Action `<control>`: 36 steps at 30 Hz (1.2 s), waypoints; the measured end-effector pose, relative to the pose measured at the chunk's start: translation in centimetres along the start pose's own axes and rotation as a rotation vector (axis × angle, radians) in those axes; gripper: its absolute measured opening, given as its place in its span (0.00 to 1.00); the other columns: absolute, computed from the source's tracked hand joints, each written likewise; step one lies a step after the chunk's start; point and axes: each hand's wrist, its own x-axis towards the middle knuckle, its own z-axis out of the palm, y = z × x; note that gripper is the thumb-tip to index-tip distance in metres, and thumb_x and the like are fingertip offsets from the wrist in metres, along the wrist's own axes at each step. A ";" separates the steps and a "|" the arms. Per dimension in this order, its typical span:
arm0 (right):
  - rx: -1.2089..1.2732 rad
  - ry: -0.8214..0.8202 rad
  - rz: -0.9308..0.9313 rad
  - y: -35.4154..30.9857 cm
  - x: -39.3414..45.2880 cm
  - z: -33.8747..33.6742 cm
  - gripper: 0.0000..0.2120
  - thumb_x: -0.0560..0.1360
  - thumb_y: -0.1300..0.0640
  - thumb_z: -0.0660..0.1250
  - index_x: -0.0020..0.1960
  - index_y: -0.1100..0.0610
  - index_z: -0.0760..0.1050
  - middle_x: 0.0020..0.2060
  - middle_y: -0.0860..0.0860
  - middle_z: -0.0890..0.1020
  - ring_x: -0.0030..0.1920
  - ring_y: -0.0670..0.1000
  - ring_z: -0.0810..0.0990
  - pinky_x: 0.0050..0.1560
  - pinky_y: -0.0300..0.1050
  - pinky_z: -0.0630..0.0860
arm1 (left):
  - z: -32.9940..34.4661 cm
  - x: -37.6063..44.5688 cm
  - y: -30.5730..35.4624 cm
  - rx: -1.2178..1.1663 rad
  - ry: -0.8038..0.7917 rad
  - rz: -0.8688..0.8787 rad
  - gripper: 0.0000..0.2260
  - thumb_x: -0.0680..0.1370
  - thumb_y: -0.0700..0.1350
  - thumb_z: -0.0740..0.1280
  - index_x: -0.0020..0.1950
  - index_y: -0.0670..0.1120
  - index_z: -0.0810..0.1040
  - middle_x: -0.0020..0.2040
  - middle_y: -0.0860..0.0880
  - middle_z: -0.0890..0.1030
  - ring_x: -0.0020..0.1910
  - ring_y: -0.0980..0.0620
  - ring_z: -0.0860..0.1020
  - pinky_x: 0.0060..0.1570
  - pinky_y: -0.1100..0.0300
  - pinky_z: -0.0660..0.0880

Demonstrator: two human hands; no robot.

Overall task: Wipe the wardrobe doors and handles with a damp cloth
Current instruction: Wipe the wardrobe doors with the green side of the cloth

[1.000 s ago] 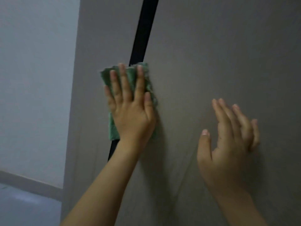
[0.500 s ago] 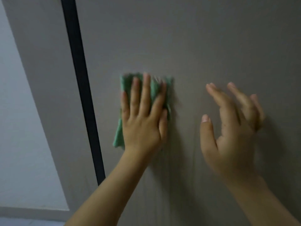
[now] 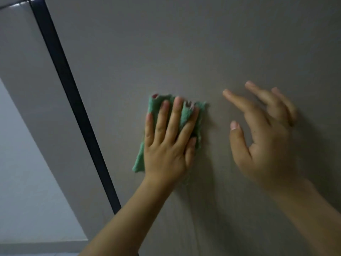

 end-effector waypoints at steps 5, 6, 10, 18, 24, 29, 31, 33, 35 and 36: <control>-0.024 0.029 0.014 1.6 -0.1 -1.3 0.20 0.72 0.62 0.62 0.64 0.60 0.75 0.61 0.51 0.75 0.64 0.55 0.71 0.68 0.52 0.61 | -0.6 2.4 0.6 0.014 0.034 -0.082 0.23 0.83 0.54 0.47 0.78 0.54 0.48 0.78 0.45 0.54 0.77 0.42 0.50 0.75 0.46 0.45; -0.036 0.054 0.033 2.0 0.0 -1.6 0.20 0.72 0.63 0.62 0.64 0.60 0.75 0.60 0.54 0.76 0.63 0.55 0.71 0.68 0.53 0.62 | -0.6 3.8 1.9 -0.001 0.043 -0.088 0.23 0.83 0.54 0.48 0.77 0.53 0.51 0.77 0.45 0.54 0.76 0.40 0.52 0.75 0.45 0.46; -0.073 0.117 0.062 3.3 0.4 -2.6 0.18 0.73 0.63 0.61 0.62 0.61 0.76 0.59 0.49 0.71 0.62 0.55 0.69 0.67 0.51 0.62 | -0.4 6.0 4.3 -0.006 0.015 0.034 0.22 0.82 0.55 0.51 0.76 0.55 0.59 0.75 0.43 0.53 0.75 0.37 0.55 0.74 0.41 0.48; -0.130 0.110 0.047 7.3 -0.9 -5.3 0.18 0.73 0.64 0.61 0.62 0.59 0.77 0.57 0.44 0.76 0.63 0.55 0.73 0.67 0.51 0.62 | -0.8 7.1 4.5 0.048 0.014 0.106 0.21 0.83 0.55 0.51 0.77 0.54 0.56 0.76 0.39 0.57 0.75 0.35 0.54 0.74 0.40 0.46; -0.097 0.182 0.110 7.9 -0.8 -5.0 0.20 0.71 0.67 0.62 0.61 0.60 0.77 0.54 0.46 0.78 0.63 0.54 0.72 0.67 0.52 0.63 | 0.1 7.6 8.0 0.031 -0.026 0.274 0.21 0.83 0.54 0.52 0.77 0.54 0.58 0.77 0.44 0.54 0.76 0.38 0.54 0.75 0.42 0.47; -0.050 0.123 0.072 8.7 -1.2 -5.9 0.22 0.70 0.67 0.62 0.63 0.59 0.76 0.61 0.44 0.76 0.65 0.53 0.71 0.66 0.48 0.63 | -0.5 5.6 5.8 0.070 -0.080 0.475 0.21 0.83 0.53 0.53 0.76 0.53 0.58 0.76 0.45 0.57 0.76 0.41 0.53 0.75 0.44 0.46; -0.032 0.161 0.094 9.4 -1.2 -6.5 0.21 0.70 0.67 0.62 0.62 0.60 0.76 0.58 0.47 0.77 0.63 0.54 0.72 0.64 0.47 0.64 | -0.3 7.9 7.2 0.041 -0.023 0.387 0.22 0.83 0.53 0.53 0.76 0.52 0.59 0.77 0.45 0.56 0.76 0.40 0.55 0.75 0.44 0.46; -0.041 0.182 0.130 10.1 -1.4 -6.8 0.20 0.71 0.66 0.61 0.62 0.60 0.76 0.52 0.56 0.81 0.61 0.55 0.73 0.63 0.49 0.66 | 0.1 9.8 9.8 0.001 0.021 0.267 0.22 0.82 0.52 0.53 0.76 0.50 0.59 0.76 0.45 0.55 0.75 0.39 0.55 0.75 0.43 0.46; -0.050 0.179 0.149 10.5 -1.8 -6.8 0.19 0.72 0.67 0.61 0.62 0.62 0.76 0.53 0.56 0.81 0.60 0.56 0.74 0.62 0.50 0.68 | 0.5 9.7 11.6 -0.027 0.019 0.270 0.22 0.82 0.52 0.55 0.76 0.50 0.60 0.75 0.44 0.55 0.75 0.39 0.56 0.75 0.43 0.47; -0.043 0.165 0.147 10.6 -2.0 -6.8 0.20 0.72 0.68 0.60 0.63 0.62 0.75 0.56 0.54 0.80 0.61 0.56 0.74 0.63 0.49 0.68 | 0.7 8.8 11.8 -0.030 -0.003 0.326 0.22 0.82 0.52 0.55 0.76 0.50 0.61 0.75 0.45 0.56 0.75 0.40 0.56 0.75 0.44 0.47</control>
